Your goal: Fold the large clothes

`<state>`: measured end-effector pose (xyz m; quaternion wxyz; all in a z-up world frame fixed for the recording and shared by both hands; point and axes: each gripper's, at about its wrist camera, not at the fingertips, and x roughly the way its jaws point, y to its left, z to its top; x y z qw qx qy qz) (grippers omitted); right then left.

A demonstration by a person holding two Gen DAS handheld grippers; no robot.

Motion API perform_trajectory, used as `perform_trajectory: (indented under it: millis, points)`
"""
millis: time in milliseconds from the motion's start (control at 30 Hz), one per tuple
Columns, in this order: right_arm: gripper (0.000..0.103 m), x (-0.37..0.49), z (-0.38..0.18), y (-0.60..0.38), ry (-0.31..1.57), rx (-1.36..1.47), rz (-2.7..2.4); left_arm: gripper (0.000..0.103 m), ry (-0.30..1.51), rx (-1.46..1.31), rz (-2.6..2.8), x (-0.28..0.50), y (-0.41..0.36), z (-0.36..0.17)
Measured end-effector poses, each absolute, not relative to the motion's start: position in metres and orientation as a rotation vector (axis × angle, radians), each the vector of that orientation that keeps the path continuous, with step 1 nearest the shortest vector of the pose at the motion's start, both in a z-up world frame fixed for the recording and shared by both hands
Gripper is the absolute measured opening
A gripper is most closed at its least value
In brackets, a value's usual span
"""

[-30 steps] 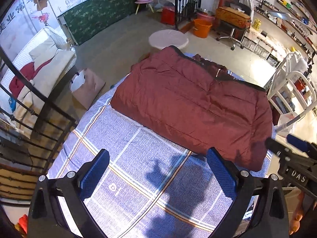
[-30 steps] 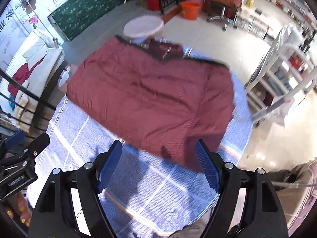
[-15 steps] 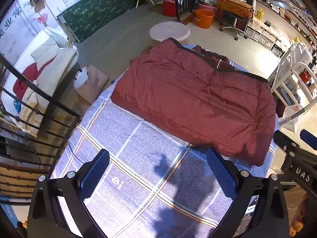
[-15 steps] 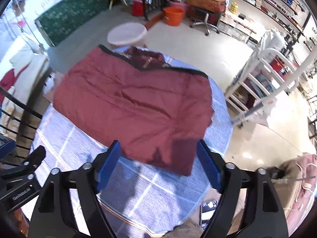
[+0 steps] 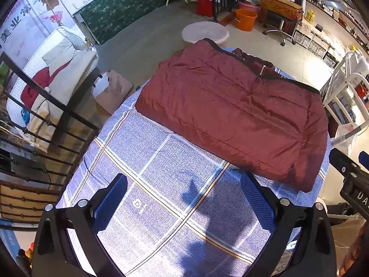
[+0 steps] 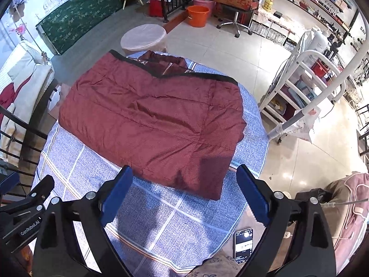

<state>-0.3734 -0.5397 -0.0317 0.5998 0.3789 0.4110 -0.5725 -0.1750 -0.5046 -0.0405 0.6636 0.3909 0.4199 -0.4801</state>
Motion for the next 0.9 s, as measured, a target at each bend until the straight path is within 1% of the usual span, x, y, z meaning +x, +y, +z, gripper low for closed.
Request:
perform_trajectory:
  millis: [300,900]
  points:
    - [0.09,-0.375,-0.031,-0.536,0.951,0.888,-1.303,0.097,0.974,0.871,-1.077,-0.177,-0.503,-0.041]
    - [0.09,-0.378,-0.034,-0.533,0.963,0.882,-1.297,0.097,0.962,0.9,-1.054,-0.185,-0.497,-0.042]
